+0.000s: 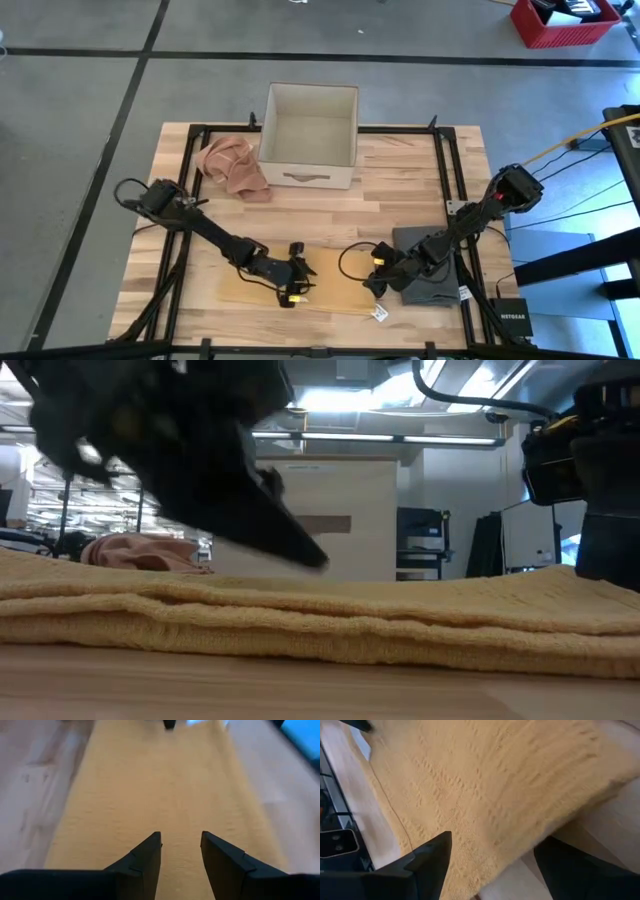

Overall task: Fold towel
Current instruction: Fold the yellow towel

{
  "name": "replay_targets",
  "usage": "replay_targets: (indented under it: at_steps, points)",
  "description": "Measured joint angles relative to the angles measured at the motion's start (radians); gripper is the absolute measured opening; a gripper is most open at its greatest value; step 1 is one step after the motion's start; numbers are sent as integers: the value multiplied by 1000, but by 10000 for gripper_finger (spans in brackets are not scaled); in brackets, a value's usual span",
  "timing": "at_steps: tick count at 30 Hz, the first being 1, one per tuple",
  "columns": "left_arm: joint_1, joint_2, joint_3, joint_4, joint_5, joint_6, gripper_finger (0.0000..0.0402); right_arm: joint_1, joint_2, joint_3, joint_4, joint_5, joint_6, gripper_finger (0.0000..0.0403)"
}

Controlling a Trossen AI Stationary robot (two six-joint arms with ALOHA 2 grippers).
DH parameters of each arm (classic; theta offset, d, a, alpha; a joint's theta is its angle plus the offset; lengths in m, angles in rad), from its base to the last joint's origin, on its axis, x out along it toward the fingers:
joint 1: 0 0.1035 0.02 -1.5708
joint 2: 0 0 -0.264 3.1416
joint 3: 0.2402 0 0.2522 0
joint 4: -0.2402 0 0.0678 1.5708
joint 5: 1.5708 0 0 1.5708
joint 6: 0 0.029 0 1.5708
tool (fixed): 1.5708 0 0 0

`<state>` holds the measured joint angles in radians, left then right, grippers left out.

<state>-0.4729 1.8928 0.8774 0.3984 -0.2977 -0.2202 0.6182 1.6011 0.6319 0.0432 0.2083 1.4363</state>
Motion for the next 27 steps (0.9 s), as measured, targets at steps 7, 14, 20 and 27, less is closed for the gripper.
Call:
replay_targets:
  at_steps: [7, 14, 20, 27]
  points:
    - [51, 133, 84, -37, 1, 26, 131, -2, 23, 3, 32, -25, 54, 257]
    - [79, 134, 92, -128, 1, 15, 131, -3, 54, 22, 14, -28, 101, 243]
    - [79, 121, 90, -128, -3, 23, 131, -7, 94, 51, 31, 55, 75, 230]
    - [73, 121, 88, -119, -7, 38, 131, -10, 105, 51, 91, 196, 5, 186]
